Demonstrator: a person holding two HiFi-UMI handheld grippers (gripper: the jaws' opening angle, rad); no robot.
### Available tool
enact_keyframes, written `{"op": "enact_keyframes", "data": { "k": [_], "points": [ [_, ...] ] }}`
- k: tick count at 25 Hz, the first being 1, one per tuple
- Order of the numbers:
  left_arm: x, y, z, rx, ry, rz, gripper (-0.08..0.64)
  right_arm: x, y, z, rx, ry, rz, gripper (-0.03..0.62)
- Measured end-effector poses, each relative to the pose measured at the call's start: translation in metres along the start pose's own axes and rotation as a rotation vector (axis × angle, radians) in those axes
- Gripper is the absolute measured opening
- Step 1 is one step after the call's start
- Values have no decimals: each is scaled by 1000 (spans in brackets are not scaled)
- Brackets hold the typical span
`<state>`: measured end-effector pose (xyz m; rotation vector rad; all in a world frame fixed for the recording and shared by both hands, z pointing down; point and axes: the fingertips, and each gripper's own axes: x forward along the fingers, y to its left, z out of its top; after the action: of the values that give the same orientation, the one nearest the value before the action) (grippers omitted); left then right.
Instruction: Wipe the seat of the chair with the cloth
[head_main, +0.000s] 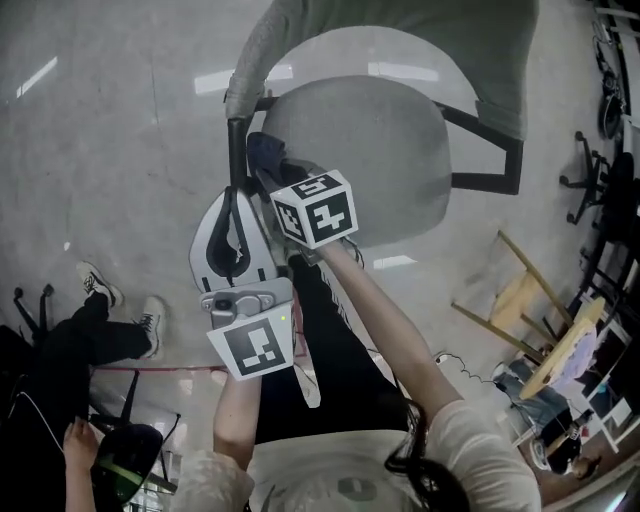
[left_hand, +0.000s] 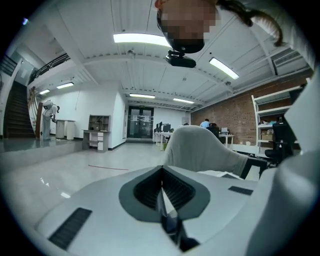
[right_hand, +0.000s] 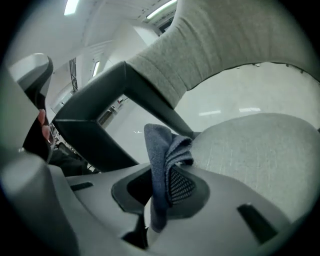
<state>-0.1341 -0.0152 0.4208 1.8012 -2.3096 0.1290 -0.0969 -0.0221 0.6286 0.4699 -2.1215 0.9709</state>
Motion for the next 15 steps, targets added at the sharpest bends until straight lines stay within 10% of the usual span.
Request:
{"op": "enact_keyframes", "data": {
  "k": [15],
  "points": [
    [4,-5,-6,-4,12,-2,15,21,-19,-13,-18,50,-41,55]
  ]
}}
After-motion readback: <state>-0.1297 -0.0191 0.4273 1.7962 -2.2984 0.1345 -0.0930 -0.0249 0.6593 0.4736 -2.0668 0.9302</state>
